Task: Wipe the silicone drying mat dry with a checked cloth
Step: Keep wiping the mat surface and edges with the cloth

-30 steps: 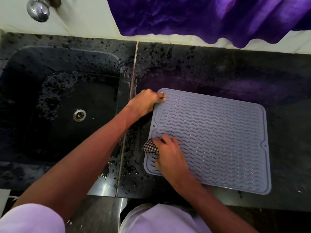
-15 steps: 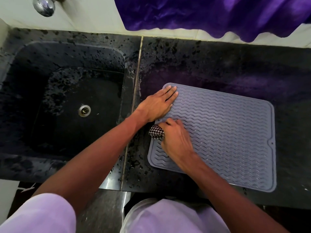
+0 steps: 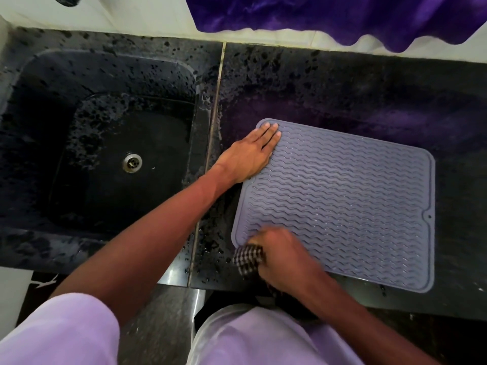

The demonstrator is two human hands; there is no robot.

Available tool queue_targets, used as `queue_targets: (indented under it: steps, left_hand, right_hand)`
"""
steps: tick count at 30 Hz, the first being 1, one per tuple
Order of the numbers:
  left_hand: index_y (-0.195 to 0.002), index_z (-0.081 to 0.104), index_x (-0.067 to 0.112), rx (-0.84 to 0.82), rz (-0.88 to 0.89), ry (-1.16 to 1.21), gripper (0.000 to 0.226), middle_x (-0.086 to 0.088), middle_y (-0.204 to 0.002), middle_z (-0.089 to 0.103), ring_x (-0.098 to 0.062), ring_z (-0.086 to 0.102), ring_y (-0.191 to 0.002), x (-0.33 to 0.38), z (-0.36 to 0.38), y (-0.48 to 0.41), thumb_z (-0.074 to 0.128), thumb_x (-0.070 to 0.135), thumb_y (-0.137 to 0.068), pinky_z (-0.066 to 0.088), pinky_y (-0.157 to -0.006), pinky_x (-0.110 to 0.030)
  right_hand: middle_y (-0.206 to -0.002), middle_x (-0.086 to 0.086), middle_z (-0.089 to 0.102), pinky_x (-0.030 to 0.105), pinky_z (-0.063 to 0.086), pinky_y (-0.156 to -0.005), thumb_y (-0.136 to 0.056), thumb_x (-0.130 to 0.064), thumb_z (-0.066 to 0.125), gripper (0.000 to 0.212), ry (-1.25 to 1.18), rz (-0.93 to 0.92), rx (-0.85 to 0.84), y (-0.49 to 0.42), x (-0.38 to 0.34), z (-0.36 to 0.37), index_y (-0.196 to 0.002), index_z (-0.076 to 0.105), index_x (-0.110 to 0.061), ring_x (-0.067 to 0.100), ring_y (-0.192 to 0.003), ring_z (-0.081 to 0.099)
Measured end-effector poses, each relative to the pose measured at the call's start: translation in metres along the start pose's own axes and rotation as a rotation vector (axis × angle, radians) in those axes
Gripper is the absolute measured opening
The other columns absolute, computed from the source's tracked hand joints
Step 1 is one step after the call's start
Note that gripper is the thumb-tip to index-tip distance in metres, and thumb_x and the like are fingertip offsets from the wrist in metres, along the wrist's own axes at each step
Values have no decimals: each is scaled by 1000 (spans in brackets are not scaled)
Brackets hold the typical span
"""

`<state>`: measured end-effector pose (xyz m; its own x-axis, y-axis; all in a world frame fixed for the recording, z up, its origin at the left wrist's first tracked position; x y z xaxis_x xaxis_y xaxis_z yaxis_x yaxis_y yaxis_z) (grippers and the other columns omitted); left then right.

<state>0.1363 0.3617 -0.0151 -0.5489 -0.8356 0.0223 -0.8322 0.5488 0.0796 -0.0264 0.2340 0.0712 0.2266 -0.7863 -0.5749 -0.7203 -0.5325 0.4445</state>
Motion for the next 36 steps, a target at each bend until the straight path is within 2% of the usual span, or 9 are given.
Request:
queue_targets:
  steps: [4, 12, 15, 21, 25, 28, 30, 32, 36]
  left_hand:
    - [-160, 19, 1, -34, -10, 18, 66, -19, -167, 20, -33, 19, -156, 1, -3, 0, 5, 29, -102, 36, -120, -43]
    - [-160, 11, 1, -49, -8, 14, 69, -19, -169, 12, -33, 10, -157, 4, -10, 3, -2, 31, -100, 18, -125, -37]
    - [-161, 4, 2, -71, -25, 18, 64, -17, -170, 5, -31, 4, -158, 6, -11, 3, 3, 29, -103, 14, -124, -34]
    - [-161, 3, 3, -73, -39, 17, 65, -16, -170, 2, -30, 2, -158, 6, -11, 2, 2, 29, -102, 18, -125, -37]
    - [-161, 5, 2, -54, -29, 32, 66, -18, -170, 5, -31, 5, -158, 6, -9, 4, -2, 30, -102, 21, -127, -40]
    - [-161, -2, 2, -75, -60, -6, 55, -16, -170, -3, -30, -2, -158, 13, -13, 5, 14, 16, -110, 8, -129, -38]
    - [-160, 4, 0, 38, -156, 84, 57, -14, -171, 0, -30, 0, -158, 28, -19, 10, 29, 8, -110, 9, -127, -36]
    - [-158, 24, -2, 198, -268, 282, 54, -15, -169, 15, -31, 13, -157, 56, -20, 20, 30, 21, -111, 22, -125, -39]
    - [-157, 33, 2, 158, -317, 415, 65, -15, -167, 25, -30, 20, -156, 94, 0, 31, 26, 42, -106, 14, -127, -45]
  right_hand:
    - [-95, -3, 64, 33, 53, -80, -75, -8, 70, 32, 6, -56, 181, -33, 0, -21, -103, 73, -22, 17, -91, 58]
    - [-117, -3, 59, 36, 44, -96, -76, -7, 66, 47, 57, -99, 5, -6, 4, 13, -121, 63, -21, 22, -113, 46]
    - [-108, -3, 61, 35, 45, -91, -70, -5, 59, 43, 55, -110, -71, 13, 15, 12, -108, 68, -23, 22, -107, 51]
    - [-105, -4, 65, 34, 47, -88, -68, -4, 70, 48, -9, -87, 112, -4, 17, -7, -112, 70, -23, 20, -102, 55]
    - [-113, -2, 59, 34, 41, -91, -75, -5, 66, 49, 86, -153, -11, -6, -4, 2, -120, 65, -23, 22, -109, 46]
    - [-117, -3, 56, 37, 43, -89, -77, -9, 64, 45, 228, -129, -43, 8, -2, 7, -120, 63, -23, 24, -111, 44]
    - [-115, -1, 58, 40, 45, -86, -74, -6, 61, 45, 219, -122, -10, 15, 0, 10, -116, 64, -21, 27, -108, 45]
    - [-111, 1, 60, 43, 49, -78, -70, -3, 54, 48, 246, -134, 13, 16, 3, 15, -114, 63, -20, 30, -100, 49]
    - [-105, -3, 61, 39, 47, -66, -72, -16, 33, 53, 324, -143, 74, 17, 13, 22, -115, 63, -25, 27, -92, 51]
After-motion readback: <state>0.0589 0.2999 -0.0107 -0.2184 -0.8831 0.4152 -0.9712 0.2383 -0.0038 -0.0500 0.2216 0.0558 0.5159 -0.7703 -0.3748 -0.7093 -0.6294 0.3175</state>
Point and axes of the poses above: each hand's wrist, its own y-axis away from the middle knuckle, its own z-axis out of the palm, x = y × z, the point moved 3 cm from there along -y, towards the middle knuckle
